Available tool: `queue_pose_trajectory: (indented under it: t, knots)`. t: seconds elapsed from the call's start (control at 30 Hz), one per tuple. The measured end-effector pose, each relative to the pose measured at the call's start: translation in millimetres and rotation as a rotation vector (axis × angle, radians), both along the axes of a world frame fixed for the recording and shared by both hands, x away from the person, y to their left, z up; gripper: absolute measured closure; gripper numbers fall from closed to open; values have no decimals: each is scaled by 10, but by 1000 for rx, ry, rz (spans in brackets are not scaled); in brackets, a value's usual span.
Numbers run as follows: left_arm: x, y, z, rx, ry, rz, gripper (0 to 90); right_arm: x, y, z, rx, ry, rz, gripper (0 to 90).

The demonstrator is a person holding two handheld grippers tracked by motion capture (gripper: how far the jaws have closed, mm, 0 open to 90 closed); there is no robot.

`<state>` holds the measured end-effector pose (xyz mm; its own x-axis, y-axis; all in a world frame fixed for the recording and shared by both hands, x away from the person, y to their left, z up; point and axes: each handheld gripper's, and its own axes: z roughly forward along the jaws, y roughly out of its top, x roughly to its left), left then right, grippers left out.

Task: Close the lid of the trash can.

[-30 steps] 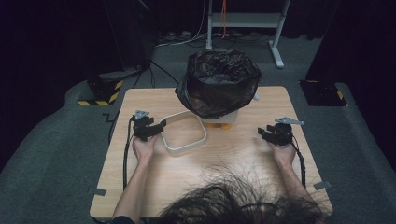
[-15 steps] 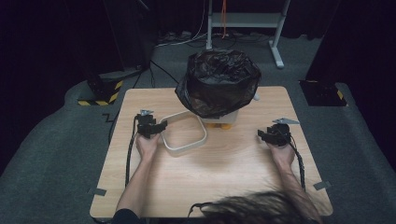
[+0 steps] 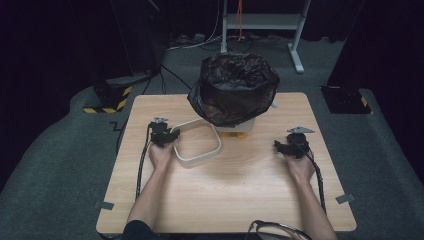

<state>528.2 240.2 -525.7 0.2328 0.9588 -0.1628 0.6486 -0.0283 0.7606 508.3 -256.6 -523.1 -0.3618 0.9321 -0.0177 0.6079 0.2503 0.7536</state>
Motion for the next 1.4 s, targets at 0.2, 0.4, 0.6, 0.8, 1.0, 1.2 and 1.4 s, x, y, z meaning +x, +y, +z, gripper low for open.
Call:
queue_pose_trajectory:
  t: [0.2,0.4,0.6,0.8,1.0,1.2,1.4]
  knots:
    - [1,21,-7,-5,0,2,676,-6,3,-1,-3,0,8,370]
    - [-1,20,-8,-3,1,10,743,-9,3,-2,-2,-1,6,370]
    - [-11,-4,-7,7,-1,13,760,-8,0,-3,-2,-2,8,368]
    - [-10,-39,14,42,10,13,773,-7,-1,-3,-2,-2,9,368]
    - [-39,-104,45,67,-4,3,787,-7,0,-2,1,0,9,368]
    - [-80,-99,154,50,-12,-6,788,-7,0,-3,2,-1,9,368]
    - [-135,-63,248,62,-12,-24,789,-9,6,-3,4,2,17,367]
